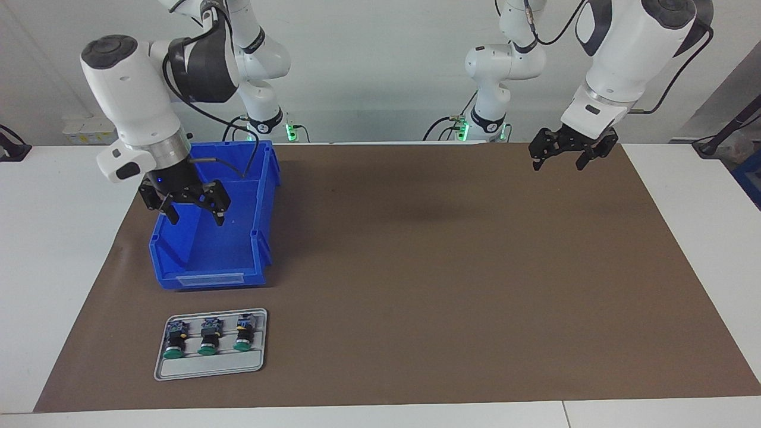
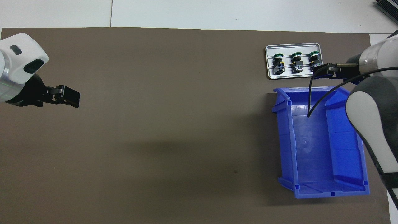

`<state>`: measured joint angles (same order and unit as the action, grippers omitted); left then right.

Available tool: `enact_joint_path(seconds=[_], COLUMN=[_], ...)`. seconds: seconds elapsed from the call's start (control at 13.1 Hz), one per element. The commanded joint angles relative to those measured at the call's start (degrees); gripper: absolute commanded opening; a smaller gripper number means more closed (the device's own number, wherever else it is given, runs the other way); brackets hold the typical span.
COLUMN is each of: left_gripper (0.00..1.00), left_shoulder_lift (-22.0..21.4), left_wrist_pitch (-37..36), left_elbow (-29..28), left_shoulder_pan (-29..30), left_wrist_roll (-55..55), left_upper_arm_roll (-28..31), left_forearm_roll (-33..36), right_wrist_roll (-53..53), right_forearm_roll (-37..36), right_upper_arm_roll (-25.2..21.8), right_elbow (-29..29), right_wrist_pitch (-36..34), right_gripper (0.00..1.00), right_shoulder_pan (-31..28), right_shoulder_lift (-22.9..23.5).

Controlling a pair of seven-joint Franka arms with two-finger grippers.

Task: Place and press button with both arms
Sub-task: 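Reach the right gripper to the metal tray and grasp a green button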

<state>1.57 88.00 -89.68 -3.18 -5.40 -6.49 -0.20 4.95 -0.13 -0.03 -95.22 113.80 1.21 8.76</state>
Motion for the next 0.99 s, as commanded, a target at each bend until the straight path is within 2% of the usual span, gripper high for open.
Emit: enact_joint_path(seconds=[0.0, 0.3, 0.76, 0.91], left_gripper=[1.0, 1.0, 1.0, 1.0], left_shoulder_lift=[-1.92, -1.92, -1.92, -1.92], left_wrist_pitch=[0.15, 0.15, 0.15, 0.15], left_elbow=[-2.07, -2.07, -2.07, -2.07], left_shoulder_pan=[0.81, 0.81, 0.9, 0.81], left_wrist_roll=[1.09, 1.09, 1.09, 1.09], left_upper_arm_roll=[-0.19, -0.19, -0.19, -0.19], left_forearm_roll=[-0.68, -0.68, -0.68, -0.68], right_wrist_roll=[-4.76, -6.53, -7.58, -7.59], right_forearm_roll=[0.13, -0.05, 0.57, 0.57], right_upper_arm_roll=[0.29, 0.29, 0.47, 0.91], right_elbow=[2.5, 2.67, 14.25, 16.03], right_wrist_pitch=[5.44, 13.01, 14.61, 14.6], right_gripper=[0.99, 0.99, 0.97, 0.97], right_shoulder_pan=[-1.99, -2.87, -4.37, -4.73], right_shoulder_lift=[6.34, 13.37, 26.46, 28.41])
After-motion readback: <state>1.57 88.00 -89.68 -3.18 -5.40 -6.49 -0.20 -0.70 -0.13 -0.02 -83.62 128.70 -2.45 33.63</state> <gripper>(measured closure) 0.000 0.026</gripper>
